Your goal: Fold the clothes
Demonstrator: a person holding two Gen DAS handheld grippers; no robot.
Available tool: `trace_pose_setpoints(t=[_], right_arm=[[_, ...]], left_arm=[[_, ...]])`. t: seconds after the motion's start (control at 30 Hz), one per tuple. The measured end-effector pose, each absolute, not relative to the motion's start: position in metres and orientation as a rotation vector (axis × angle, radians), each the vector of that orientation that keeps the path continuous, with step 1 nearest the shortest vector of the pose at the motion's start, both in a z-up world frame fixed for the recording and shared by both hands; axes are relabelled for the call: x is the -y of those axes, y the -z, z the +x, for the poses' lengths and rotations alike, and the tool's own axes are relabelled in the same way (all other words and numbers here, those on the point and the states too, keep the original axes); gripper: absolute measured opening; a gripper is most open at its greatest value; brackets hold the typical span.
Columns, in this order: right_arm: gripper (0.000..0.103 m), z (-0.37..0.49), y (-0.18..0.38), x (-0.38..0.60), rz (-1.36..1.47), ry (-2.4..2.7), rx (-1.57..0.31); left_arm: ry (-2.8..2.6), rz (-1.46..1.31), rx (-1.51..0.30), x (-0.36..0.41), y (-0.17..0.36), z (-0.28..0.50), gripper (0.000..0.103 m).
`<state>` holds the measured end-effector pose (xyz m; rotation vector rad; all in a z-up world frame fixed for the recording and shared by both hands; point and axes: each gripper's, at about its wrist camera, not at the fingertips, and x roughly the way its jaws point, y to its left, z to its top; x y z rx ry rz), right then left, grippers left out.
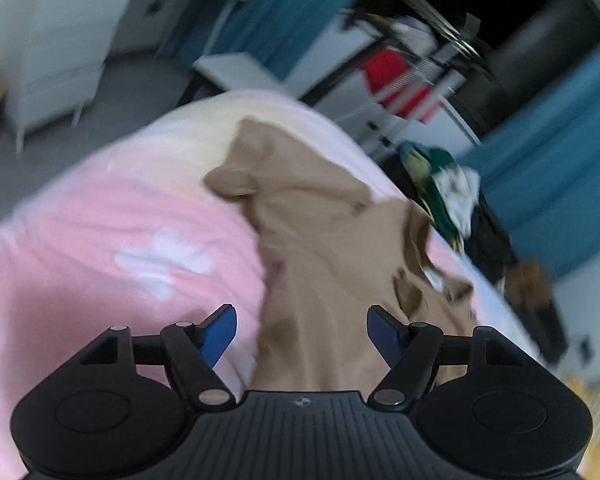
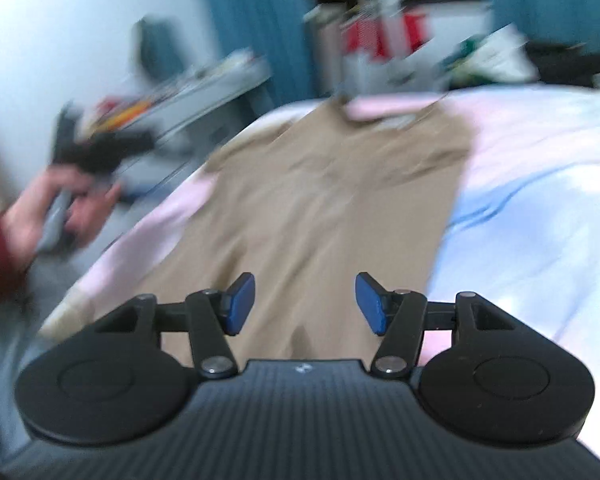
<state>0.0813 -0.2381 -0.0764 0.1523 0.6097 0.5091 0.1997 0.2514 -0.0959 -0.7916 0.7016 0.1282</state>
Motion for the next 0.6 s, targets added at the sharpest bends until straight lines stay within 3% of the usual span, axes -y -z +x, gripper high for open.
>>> trace_pose_setpoints(t=[0.17, 0.23, 0.5, 0.6], right_arm=[[0.067, 0.127, 0.084, 0.229, 0.330, -0.288, -0.553], [0.078, 0.139, 0.092, 0.223, 0.344, -0.279, -0.508], [0.078, 0.180, 0.129, 0.214, 0.298, -0.234, -0.525], [0.078, 0.189, 0.136, 0.217, 0.333, -0.198, -0.556]], left_arm=[[-0.152, -0.950, -0.648, -0.286, 0.136, 0.234, 0.073], [-0.153, -0.985, -0.614, -0.292, 0.148, 0.248, 0.073], [-0.169, -0.909, -0.493, -0.301, 0.162, 0.309, 0.073], [-0.216, -0.825, -0.469, -0.299, 0.160, 0.337, 0.064]])
